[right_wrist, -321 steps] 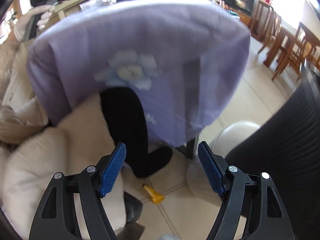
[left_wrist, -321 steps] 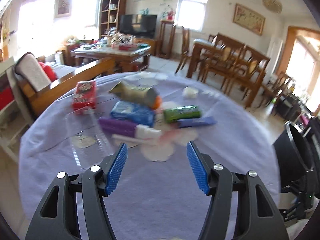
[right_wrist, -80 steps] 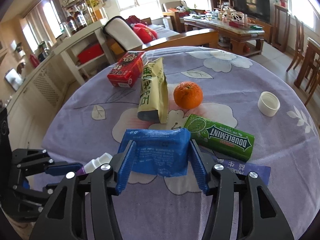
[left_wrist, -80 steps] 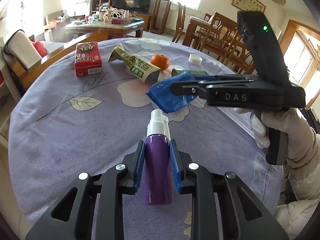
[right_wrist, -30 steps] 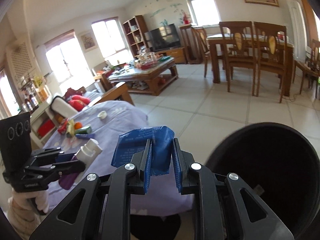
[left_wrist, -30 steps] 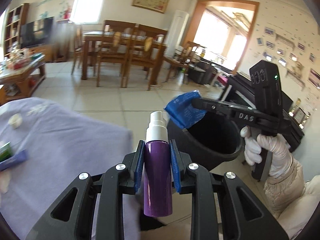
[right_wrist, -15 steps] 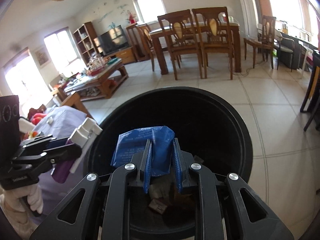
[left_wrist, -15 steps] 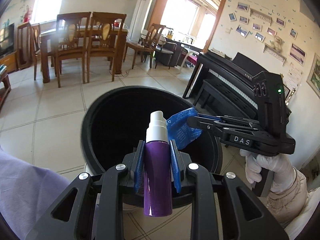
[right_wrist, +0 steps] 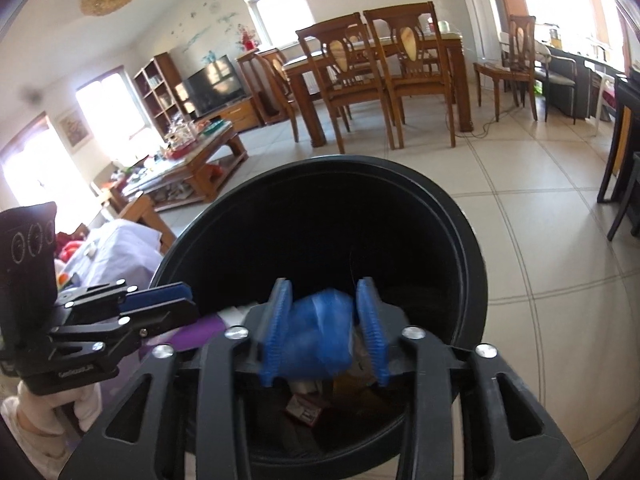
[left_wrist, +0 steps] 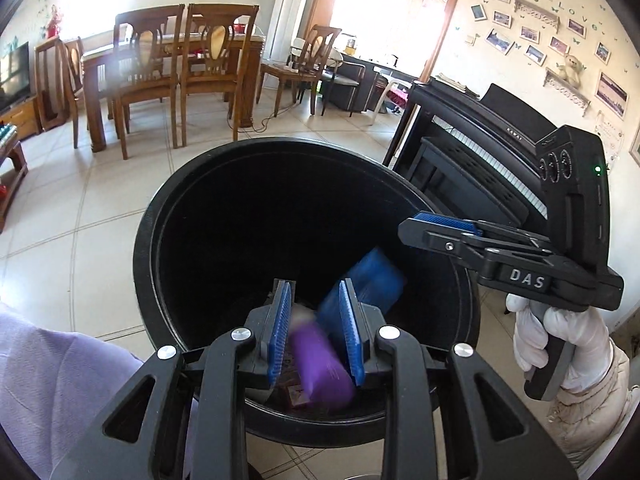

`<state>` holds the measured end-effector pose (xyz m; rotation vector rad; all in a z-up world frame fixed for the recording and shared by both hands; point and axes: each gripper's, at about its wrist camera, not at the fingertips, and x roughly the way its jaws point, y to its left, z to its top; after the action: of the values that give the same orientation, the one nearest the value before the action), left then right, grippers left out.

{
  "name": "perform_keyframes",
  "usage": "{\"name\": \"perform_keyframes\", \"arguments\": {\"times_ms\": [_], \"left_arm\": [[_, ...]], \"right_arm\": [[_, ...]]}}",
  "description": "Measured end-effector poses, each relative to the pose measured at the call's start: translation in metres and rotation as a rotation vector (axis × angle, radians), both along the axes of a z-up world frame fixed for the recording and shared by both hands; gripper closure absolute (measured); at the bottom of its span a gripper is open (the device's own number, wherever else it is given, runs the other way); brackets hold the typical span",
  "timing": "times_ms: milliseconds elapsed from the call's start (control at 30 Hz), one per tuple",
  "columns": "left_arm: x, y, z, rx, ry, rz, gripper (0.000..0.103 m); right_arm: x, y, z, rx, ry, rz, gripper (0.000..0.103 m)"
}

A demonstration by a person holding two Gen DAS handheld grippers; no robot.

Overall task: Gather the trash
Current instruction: 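Open both grippers to drop the bottle and wrapper into the bin, then move both tools back over the table toward the remaining trash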

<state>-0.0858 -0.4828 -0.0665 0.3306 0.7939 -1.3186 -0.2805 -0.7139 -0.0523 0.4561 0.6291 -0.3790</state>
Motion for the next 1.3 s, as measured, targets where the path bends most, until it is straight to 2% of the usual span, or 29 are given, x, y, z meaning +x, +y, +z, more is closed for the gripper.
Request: {"name": "perform_keyframes", "arguments": {"times_ms": [300, 367, 433, 467, 533, 700, 767, 1033, 1300], "left_arm": [[-0.004, 0.011, 0.006, -0.01, -0.028, -0.003, 0.074], [-0.006, 0.015, 0.009, -0.016, -0.047, 0.003, 0.064], [-0.01, 0.022, 0.014, -0.032, -0.08, 0.024, 0.037], [-0.011, 0.026, 0.017, -0.044, -0.1, 0.036, 0.034], [-0.011, 0.035, 0.023, -0.054, -0.126, 0.06, 0.026], [-0.003, 0.059, 0.032, -0.069, -0.17, 0.126, 0.007], [0.001, 0.071, 0.035, -0.071, -0.185, 0.156, 0.005], [0.033, 0.133, 0.046, -0.066, -0.203, 0.298, 0.005], [0.081, 0.217, 0.06, -0.087, -0.186, 0.484, 0.005]], "right_arm": [[0.002, 0.008, 0.004, -0.015, -0.001, 0.016, 0.058], [0.005, 0.014, 0.008, -0.023, -0.003, 0.012, 0.049], [0.007, 0.017, 0.011, -0.027, -0.008, 0.01, 0.041], [0.009, 0.019, 0.013, -0.024, -0.017, 0.011, 0.034], [0.01, 0.023, 0.017, -0.019, -0.035, 0.015, 0.027], [0.025, 0.04, 0.025, -0.03, -0.044, 0.044, 0.017], [0.034, 0.049, 0.029, -0.032, -0.046, 0.058, 0.011], [0.083, 0.1, 0.042, -0.059, -0.016, 0.164, 0.011], [0.147, 0.177, 0.055, -0.105, -0.031, 0.313, 0.011]]}}
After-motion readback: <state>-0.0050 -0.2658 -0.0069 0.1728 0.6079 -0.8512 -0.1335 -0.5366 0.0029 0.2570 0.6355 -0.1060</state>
